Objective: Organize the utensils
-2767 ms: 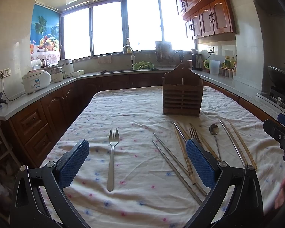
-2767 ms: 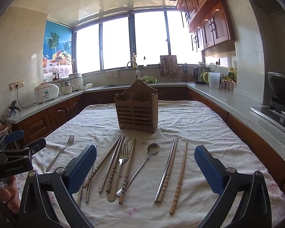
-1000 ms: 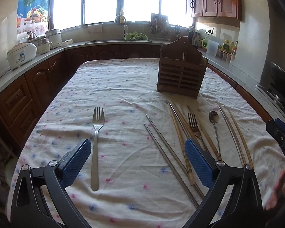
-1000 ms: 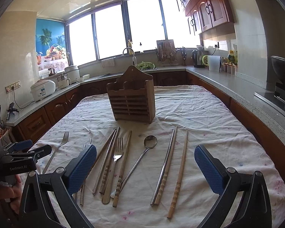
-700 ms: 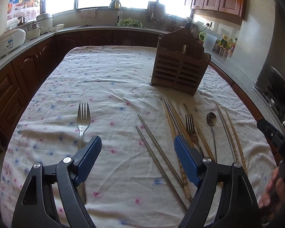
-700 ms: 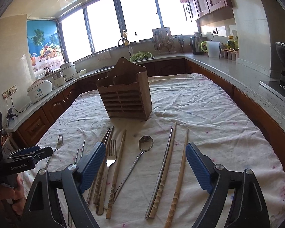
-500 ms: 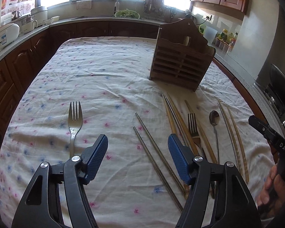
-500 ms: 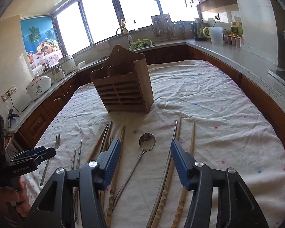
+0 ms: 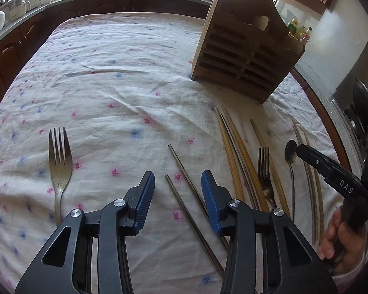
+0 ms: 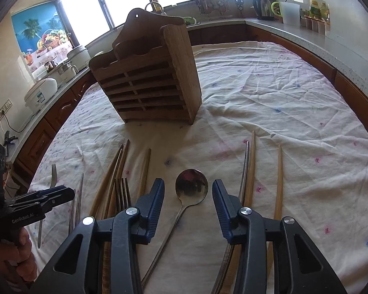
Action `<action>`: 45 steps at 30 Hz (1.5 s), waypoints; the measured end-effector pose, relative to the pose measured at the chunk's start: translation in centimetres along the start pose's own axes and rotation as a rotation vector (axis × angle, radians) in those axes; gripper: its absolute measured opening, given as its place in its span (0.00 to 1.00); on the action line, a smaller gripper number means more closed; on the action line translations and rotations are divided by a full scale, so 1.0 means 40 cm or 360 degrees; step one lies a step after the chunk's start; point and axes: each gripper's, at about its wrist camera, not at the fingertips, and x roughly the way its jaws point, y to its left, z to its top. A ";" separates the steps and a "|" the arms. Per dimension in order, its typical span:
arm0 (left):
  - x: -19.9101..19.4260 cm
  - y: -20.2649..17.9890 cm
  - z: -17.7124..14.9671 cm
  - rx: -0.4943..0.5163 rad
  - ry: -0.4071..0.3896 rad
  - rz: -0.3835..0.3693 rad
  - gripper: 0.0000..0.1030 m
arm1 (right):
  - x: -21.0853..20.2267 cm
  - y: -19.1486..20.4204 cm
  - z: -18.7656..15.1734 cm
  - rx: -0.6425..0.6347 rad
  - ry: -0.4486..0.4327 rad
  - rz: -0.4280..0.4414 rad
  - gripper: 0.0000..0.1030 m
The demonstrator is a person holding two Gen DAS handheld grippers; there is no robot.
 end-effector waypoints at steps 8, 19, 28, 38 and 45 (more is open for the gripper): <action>0.048 -0.046 0.037 0.0145 0.0042 0.0072 0.22 | 0.058 -0.006 0.015 -0.0023 0.0090 0.0018 0.22; 0.068 -0.105 0.048 0.0391 0.0019 0.0157 0.06 | 0.047 -0.004 0.020 -0.0023 0.0046 0.0068 0.03; -0.030 -0.115 0.042 0.0347 -0.0117 0.0029 0.03 | -0.036 0.009 0.032 -0.0066 -0.0092 0.0056 0.03; -0.188 -0.106 0.034 0.0308 -0.0317 -0.0086 0.03 | -0.157 0.040 0.051 -0.0131 -0.0269 0.0015 0.02; -0.312 -0.091 0.028 0.0281 -0.0491 -0.0142 0.03 | -0.250 0.070 0.071 -0.0165 -0.0411 0.0001 0.02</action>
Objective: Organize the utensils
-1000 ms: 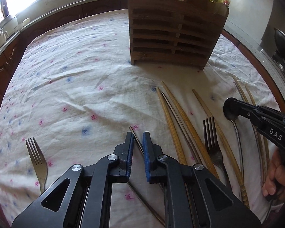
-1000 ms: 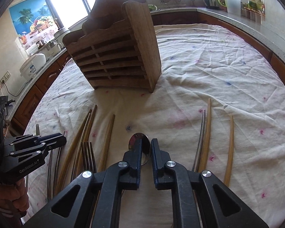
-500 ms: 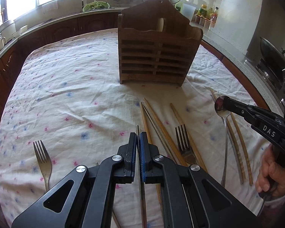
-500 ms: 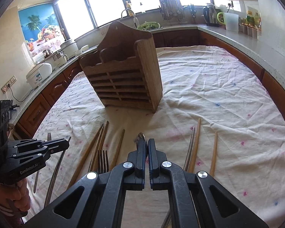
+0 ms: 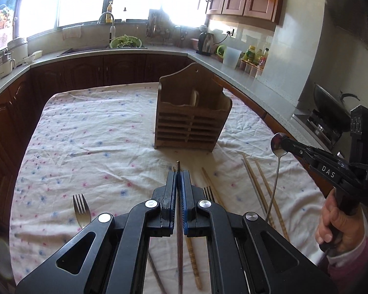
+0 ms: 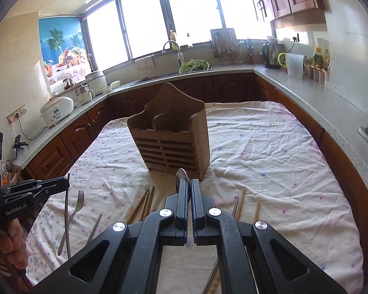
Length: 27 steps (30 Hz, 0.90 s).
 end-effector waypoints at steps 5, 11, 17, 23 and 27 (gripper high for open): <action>-0.070 0.015 0.025 -0.0038 -0.0132 -0.0013 0.03 | -0.043 0.019 0.028 -0.0042 -0.0111 -0.0054 0.02; -0.101 0.027 0.041 -0.0065 -0.0208 -0.0008 0.03 | -0.054 0.038 0.042 -0.0070 -0.0163 -0.0066 0.02; -0.110 0.036 0.052 -0.0076 -0.0247 -0.0009 0.02 | -0.048 0.043 0.047 -0.0083 -0.0198 -0.0085 0.02; -0.114 0.039 0.086 -0.0082 -0.0295 -0.0015 0.02 | -0.024 0.044 0.062 -0.0097 -0.0236 -0.0112 0.02; -0.116 0.043 0.128 -0.0077 -0.0342 -0.0021 0.02 | -0.004 0.044 0.087 -0.0120 -0.0292 -0.0159 0.02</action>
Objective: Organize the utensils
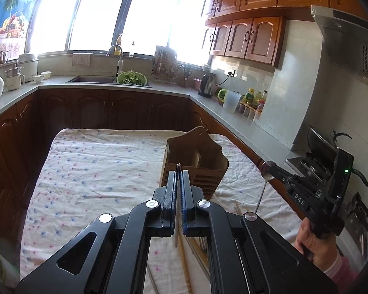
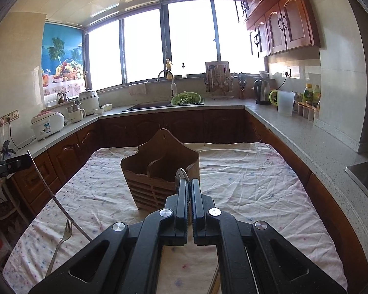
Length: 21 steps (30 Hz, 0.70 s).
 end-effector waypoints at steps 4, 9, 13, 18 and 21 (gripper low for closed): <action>0.012 -0.002 0.060 0.0015 -0.0066 -0.0003 0.02 | 0.030 -0.007 0.041 -0.0007 -0.0079 -0.0048 0.02; 0.030 -0.013 0.163 0.0055 -0.0176 -0.0010 0.00 | 0.064 -0.023 0.120 0.0006 -0.0233 -0.0122 0.02; 0.057 -0.021 0.249 0.0084 -0.0265 0.0002 0.00 | 0.101 -0.027 0.190 0.0001 -0.0327 -0.0174 0.02; 0.109 -0.018 0.307 0.0114 -0.0304 0.0013 0.00 | 0.159 -0.026 0.236 -0.0002 -0.0358 -0.0161 0.02; 0.135 0.001 0.290 0.0102 -0.0261 0.0018 0.00 | 0.166 -0.026 0.232 -0.0014 -0.0349 -0.0147 0.02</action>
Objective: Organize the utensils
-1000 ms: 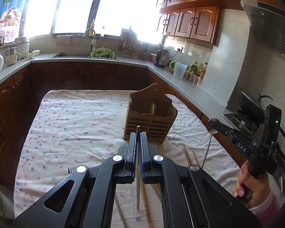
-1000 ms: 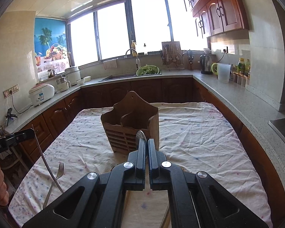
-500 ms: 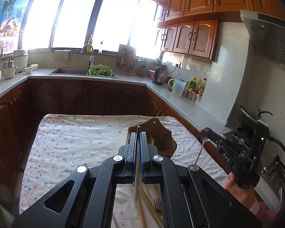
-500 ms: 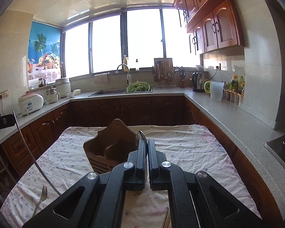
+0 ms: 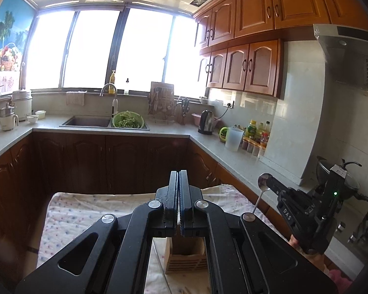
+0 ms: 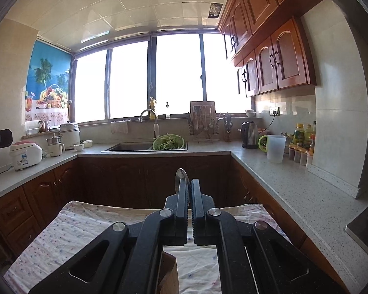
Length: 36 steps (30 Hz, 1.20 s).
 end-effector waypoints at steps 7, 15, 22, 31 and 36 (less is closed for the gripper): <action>0.063 0.059 -0.187 -0.0099 0.0393 -0.0005 0.00 | -0.045 -0.033 -0.060 0.0105 0.0106 0.0102 0.02; 0.034 0.057 -0.520 -0.0131 0.0981 0.0050 0.00 | -0.139 -0.053 -0.148 0.0182 0.0252 0.0182 0.02; 0.006 0.058 -0.666 -0.0196 0.1145 0.0117 0.19 | -0.192 -0.069 -0.209 0.0262 0.0339 0.0195 0.02; 0.020 0.045 -0.679 -0.0158 0.1128 0.0185 0.30 | -0.238 -0.069 -0.261 0.0324 0.0409 0.0207 0.03; 0.052 0.023 -0.686 -0.0055 0.1122 0.0242 0.20 | -0.245 -0.066 -0.274 0.0321 0.0432 0.0222 0.03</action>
